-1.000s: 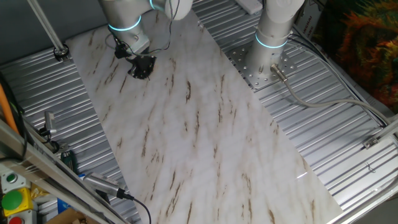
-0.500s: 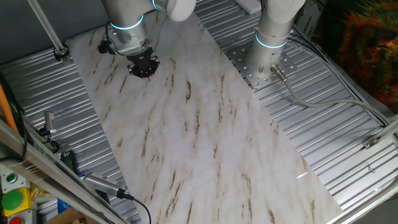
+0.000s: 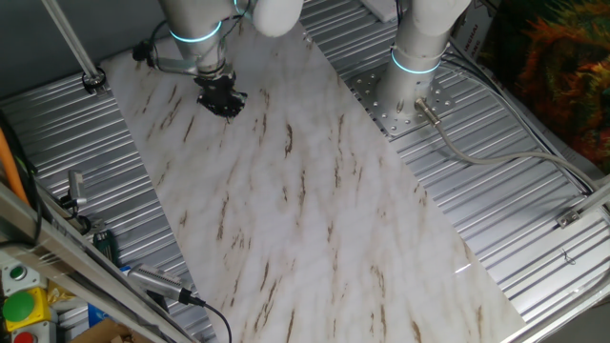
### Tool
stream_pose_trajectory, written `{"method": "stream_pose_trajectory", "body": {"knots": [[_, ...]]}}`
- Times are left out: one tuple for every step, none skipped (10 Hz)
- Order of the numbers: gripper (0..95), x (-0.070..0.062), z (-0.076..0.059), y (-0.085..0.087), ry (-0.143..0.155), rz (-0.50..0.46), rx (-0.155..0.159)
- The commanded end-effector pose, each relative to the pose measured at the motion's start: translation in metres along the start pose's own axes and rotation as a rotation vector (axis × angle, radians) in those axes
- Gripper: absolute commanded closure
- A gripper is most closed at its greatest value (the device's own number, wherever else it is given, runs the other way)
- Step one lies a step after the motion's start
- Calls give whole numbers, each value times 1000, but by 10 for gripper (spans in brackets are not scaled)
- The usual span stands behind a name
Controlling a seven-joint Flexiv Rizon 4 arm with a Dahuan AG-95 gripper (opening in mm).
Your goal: Approach and touch the side of the small block
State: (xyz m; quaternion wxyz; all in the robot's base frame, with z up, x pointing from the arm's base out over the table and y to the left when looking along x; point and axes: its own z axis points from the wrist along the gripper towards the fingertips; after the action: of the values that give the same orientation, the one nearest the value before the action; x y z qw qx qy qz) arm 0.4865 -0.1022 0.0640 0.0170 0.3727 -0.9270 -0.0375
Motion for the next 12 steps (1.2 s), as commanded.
{"method": "stream_pose_trajectory", "body": {"knots": [[950,1,-7,10,-18,958,-57],[950,1,-8,10,-8,1002,-60],[950,1,-9,12,3,1017,-47],[950,1,-10,13,7,1017,-42],[950,1,-10,14,6,1014,-44],[950,1,-11,15,8,1015,-44],[950,2,-12,17,11,1017,-46],[950,1,-13,19,9,1004,-48],[950,1,-13,22,0,1002,-54],[950,0,-13,23,-2,1000,-54],[950,-3,-13,30,-10,995,-51],[950,-4,-13,32,-10,994,-53]]}}
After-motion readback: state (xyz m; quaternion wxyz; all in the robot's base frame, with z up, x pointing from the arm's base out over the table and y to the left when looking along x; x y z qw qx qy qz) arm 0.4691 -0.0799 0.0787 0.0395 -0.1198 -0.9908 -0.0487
